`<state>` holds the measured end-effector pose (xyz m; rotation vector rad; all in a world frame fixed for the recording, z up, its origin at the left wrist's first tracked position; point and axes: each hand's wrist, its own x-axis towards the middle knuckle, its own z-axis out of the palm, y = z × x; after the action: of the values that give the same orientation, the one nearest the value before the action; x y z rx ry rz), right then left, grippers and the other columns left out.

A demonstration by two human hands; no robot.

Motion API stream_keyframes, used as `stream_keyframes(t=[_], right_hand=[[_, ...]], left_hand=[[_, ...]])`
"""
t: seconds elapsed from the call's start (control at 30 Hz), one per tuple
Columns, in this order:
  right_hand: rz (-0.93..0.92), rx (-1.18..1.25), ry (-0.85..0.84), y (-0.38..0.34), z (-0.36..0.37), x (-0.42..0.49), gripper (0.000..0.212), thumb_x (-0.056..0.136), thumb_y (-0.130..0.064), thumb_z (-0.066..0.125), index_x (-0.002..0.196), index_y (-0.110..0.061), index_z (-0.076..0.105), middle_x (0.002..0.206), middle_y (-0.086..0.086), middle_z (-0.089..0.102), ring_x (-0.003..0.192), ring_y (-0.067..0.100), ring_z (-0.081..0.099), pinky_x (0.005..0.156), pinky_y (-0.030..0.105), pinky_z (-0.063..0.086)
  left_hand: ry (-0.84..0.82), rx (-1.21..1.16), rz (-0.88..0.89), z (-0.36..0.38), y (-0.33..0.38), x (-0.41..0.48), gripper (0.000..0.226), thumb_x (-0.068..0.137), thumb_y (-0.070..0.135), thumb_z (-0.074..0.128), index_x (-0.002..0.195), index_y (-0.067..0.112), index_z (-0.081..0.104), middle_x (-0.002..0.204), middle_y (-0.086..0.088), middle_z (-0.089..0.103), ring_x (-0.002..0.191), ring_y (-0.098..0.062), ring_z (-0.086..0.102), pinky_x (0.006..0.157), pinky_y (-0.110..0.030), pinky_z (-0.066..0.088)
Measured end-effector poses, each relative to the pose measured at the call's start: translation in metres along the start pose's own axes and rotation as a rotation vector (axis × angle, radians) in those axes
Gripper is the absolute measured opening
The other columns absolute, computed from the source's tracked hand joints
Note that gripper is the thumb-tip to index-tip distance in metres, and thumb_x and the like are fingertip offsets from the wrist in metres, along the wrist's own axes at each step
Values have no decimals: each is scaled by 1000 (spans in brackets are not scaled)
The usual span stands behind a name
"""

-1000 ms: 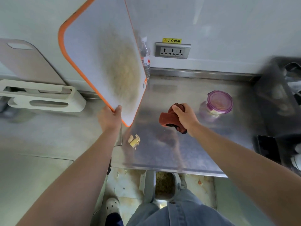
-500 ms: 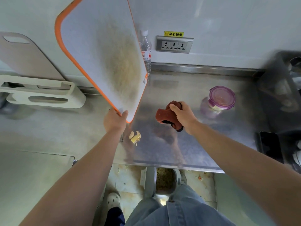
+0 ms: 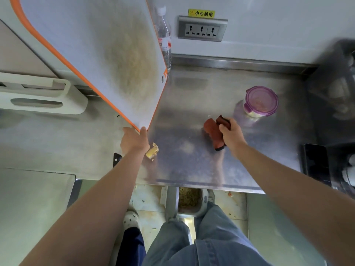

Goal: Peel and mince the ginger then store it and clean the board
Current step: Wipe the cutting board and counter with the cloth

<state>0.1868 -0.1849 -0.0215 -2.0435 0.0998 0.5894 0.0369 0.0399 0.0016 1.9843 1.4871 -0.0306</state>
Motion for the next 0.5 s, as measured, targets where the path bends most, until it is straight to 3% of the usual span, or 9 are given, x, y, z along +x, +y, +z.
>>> stream_keyframes(t=[0.07,0.13,0.2,0.27,0.37,0.43,0.5], right_hand=[[-34,-267,-21,16,7,-9,48,91,-24,57,135,-13,43,136,13,43,119,26,45,99,38,38],[-161,-694,6,27,14,-22,73,79,-44,68,138,-17,36,139,9,31,126,31,33,104,45,31],[-270,-869,-17,30,16,-27,78,76,-38,71,138,-14,32,135,10,30,121,34,36,99,45,34],[-278,-711,-61,24,12,-20,60,82,-16,63,134,-5,36,131,17,33,110,40,48,90,42,41],[-278,-435,124,6,-3,1,39,86,-2,53,122,7,41,128,24,37,110,40,46,91,39,37],[-250,-314,227,-4,-11,21,43,89,-4,52,127,8,37,134,24,34,120,38,40,99,35,32],[-140,-392,190,-3,-10,40,57,91,-10,53,142,1,27,142,23,28,128,39,32,108,38,25]], left_hand=[[-14,44,5,7,-6,-1,43,97,29,46,124,-4,40,123,-24,57,114,-41,53,89,-42,40],[-28,96,25,14,-14,-5,42,96,27,46,125,-3,44,125,-24,53,117,-40,50,93,-43,38],[-50,153,53,20,-20,-12,41,95,27,45,126,0,49,126,-24,50,117,-38,47,95,-42,37],[-77,169,54,24,-22,-18,40,95,28,45,125,2,51,125,-22,48,116,-37,45,93,-43,37],[-93,161,56,31,-28,-22,42,94,32,47,123,2,51,124,-23,47,115,-39,46,94,-45,37],[-92,151,73,35,-33,-20,41,95,32,47,121,1,53,122,-23,48,113,-40,46,95,-44,37],[-94,111,91,39,-36,-20,37,95,30,47,116,0,55,118,-23,50,110,-38,47,94,-42,37]])
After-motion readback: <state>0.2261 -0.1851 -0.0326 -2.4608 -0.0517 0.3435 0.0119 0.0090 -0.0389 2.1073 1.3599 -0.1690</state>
